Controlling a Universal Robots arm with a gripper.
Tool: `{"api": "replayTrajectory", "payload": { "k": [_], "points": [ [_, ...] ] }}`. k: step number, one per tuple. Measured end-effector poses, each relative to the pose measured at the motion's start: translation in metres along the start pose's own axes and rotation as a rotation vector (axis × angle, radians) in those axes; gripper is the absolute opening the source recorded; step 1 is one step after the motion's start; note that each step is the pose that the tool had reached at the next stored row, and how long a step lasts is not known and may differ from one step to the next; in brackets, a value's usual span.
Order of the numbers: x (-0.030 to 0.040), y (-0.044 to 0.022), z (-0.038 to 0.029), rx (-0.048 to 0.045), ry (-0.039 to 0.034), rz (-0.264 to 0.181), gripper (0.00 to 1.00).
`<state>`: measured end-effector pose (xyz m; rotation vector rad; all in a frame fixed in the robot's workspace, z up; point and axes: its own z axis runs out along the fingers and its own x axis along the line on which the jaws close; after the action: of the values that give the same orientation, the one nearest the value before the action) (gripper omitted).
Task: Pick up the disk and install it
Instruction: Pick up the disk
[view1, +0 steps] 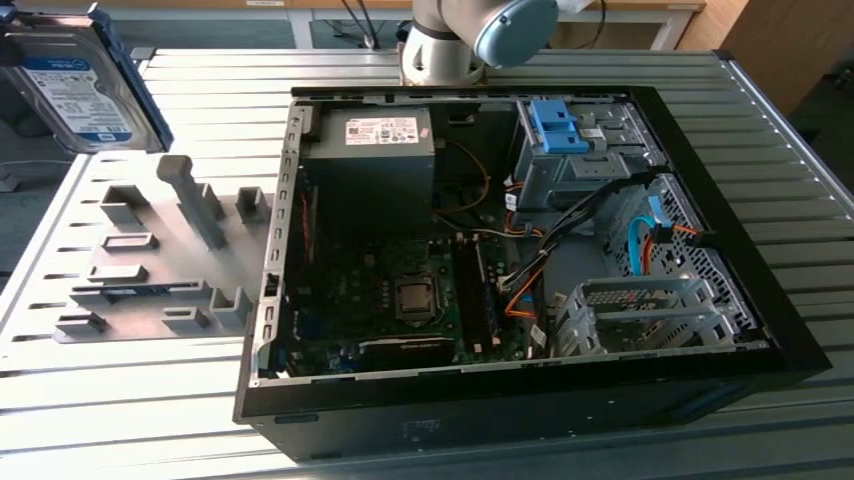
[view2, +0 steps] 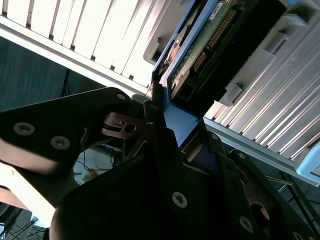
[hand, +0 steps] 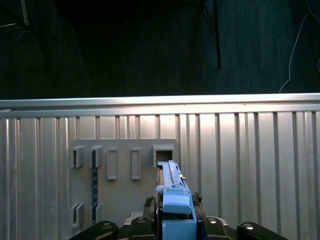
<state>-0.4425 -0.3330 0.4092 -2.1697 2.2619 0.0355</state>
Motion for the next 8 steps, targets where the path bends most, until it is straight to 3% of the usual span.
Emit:
{"api": "replayTrajectory", "payload": {
  "k": [8],
  "points": [
    [-0.0001, 0.0, -0.0031, 0.0, 0.0, 0.0, 0.37]
  ]
}}
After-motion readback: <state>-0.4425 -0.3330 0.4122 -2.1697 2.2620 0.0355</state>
